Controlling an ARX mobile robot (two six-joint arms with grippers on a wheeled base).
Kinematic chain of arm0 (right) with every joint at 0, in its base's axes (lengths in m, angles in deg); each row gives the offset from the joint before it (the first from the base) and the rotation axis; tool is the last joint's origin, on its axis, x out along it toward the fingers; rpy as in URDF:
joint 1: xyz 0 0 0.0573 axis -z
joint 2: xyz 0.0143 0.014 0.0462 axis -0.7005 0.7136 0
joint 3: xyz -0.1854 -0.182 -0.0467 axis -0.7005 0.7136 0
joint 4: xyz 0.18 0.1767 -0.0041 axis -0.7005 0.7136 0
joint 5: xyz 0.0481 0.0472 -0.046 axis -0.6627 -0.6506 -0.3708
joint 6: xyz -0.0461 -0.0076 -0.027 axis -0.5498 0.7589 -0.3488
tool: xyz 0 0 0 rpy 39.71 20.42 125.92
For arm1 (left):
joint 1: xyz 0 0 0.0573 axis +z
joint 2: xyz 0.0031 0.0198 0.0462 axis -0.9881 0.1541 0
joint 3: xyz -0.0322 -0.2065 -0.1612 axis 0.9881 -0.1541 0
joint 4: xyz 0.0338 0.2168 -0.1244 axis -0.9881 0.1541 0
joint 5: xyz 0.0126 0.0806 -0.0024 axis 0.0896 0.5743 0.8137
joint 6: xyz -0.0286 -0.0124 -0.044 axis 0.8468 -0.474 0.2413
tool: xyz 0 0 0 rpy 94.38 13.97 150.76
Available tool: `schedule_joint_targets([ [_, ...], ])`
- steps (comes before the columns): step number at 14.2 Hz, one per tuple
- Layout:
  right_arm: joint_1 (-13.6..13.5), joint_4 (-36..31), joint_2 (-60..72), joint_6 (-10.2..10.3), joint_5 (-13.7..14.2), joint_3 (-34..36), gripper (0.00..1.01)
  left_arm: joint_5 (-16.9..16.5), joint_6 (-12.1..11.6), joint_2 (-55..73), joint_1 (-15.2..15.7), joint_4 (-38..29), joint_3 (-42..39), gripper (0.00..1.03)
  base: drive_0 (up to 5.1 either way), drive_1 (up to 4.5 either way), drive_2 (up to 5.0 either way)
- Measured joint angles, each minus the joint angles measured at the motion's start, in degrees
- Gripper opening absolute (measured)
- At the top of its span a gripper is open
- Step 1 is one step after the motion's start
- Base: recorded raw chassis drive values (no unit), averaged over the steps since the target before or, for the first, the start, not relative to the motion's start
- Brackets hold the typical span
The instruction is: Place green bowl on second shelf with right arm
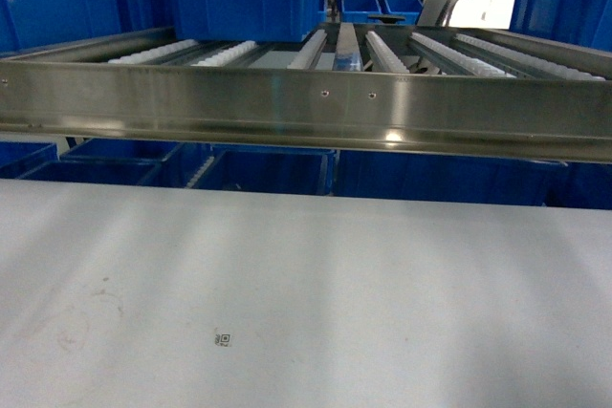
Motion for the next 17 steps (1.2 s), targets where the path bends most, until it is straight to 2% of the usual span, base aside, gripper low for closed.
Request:
schedule_joint_targets([
  [3, 0.0, -0.4, -8.2, 4.4, 0.9, 1.1, 0.02, 0.0, 0.0, 0.0, 0.0, 0.0, 0.0, 0.98, 0.0, 0.00, 0.0],
  [5, -0.4, 0.5, -12.5, 6.1, 1.6, 2.4, 0.02, 0.0, 0.0, 0.0, 0.0, 0.0, 0.0, 0.98, 0.0, 0.00, 0.0],
  [12, -0.3, 5.8, -25.0, 9.3, 2.8, 4.9, 0.02, 0.0, 0.0, 0.0, 0.0, 0.0, 0.0, 0.98, 0.0, 0.00, 0.0],
  [15, -1.2, 7.1, -29.8, 9.6, 3.9, 8.5, 0.02, 0.0, 0.0, 0.0, 0.0, 0.0, 0.0, 0.98, 0.0, 0.00, 0.0],
  [17, -2.7, 7.0, -32.5, 10.4, 5.6, 10.5, 0.02, 0.0, 0.0, 0.0, 0.0, 0.0, 0.0, 0.98, 0.0, 0.00, 0.0],
])
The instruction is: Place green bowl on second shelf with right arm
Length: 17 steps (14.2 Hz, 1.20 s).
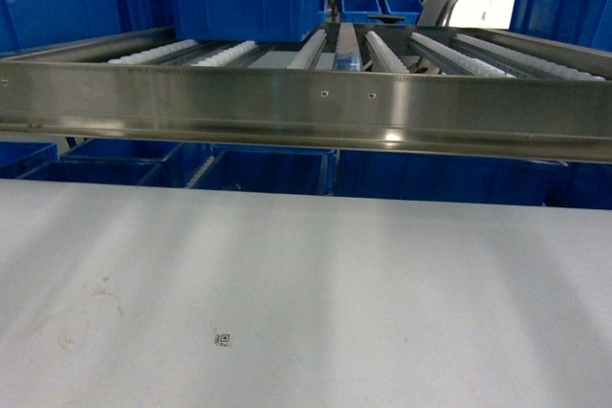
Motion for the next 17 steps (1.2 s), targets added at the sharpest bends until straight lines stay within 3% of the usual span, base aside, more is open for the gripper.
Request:
schedule_joint_targets([
  [4, -0.6, -0.5, -0.5, 0.0, 0.3, 0.2, 0.02, 0.0, 0.0, 0.0, 0.0, 0.0, 0.0, 0.98, 0.0, 0.00, 0.0],
  [17, -0.7, -0.7, -0.5, 0.0, 0.5, 0.4, 0.02, 0.0, 0.0, 0.0, 0.0, 0.0, 0.0, 0.98, -4.8, 1.55, 3.4],
])
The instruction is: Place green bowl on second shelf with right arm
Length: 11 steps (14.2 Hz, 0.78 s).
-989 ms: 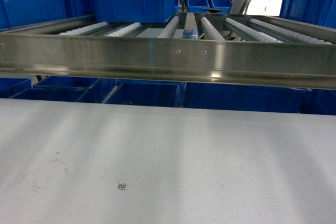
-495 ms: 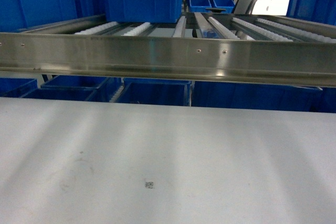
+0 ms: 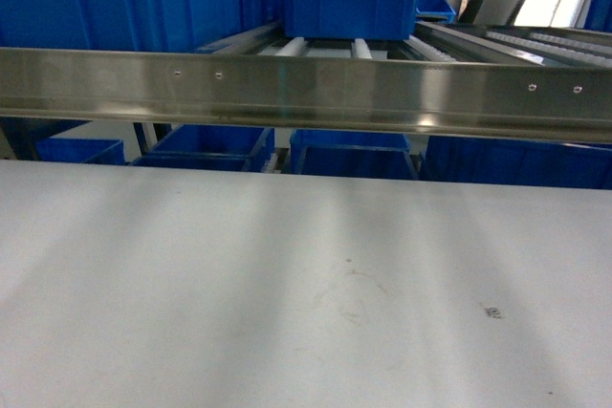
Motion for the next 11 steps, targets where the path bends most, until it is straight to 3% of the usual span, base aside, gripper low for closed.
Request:
schedule_joint_targets([
  [11, 0.0, 0.0, 0.0, 0.0, 0.0, 0.0, 0.02, 0.0, 0.0, 0.0, 0.0, 0.0, 0.0, 0.98, -4.9, 1.49, 3.3],
])
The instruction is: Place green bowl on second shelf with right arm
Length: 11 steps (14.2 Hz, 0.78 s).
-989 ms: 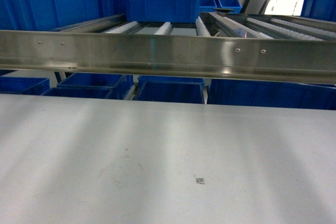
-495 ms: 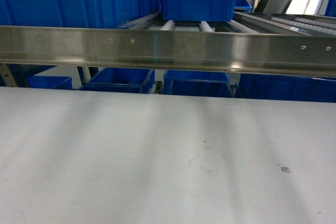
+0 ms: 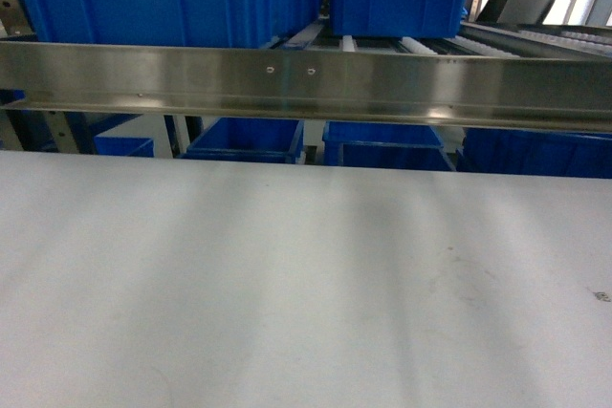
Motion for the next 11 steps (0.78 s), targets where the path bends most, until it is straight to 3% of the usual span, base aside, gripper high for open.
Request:
schedule_joint_targets([
  [11, 0.0, 0.2, 0.0, 0.0, 0.0, 0.0, 0.02, 0.0, 0.0, 0.0, 0.0, 0.0, 0.0, 0.98, -5.0, 2.43, 2.4],
])
